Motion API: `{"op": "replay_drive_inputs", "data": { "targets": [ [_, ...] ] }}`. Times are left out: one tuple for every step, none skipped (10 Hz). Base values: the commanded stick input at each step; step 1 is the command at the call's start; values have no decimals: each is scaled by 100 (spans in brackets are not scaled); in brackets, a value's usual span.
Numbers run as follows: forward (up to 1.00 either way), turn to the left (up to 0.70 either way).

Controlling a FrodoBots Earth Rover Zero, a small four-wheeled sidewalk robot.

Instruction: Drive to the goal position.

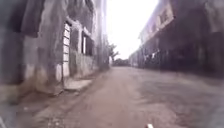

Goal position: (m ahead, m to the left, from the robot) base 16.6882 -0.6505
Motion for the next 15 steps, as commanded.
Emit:
{"op": "replay_drive_inputs", "data": {
  "targets": [
    [100, 0],
    [100, 0],
    [100, 0],
    [100, 0],
    [100, -25],
    [100, -31],
    [100, -38],
    [100, -38],
    [100, 0],
    [100, 0],
    [100, 0],
    [100, 0],
    [100, 0],
    [100, 0],
    [100, 0]
  ]
}}
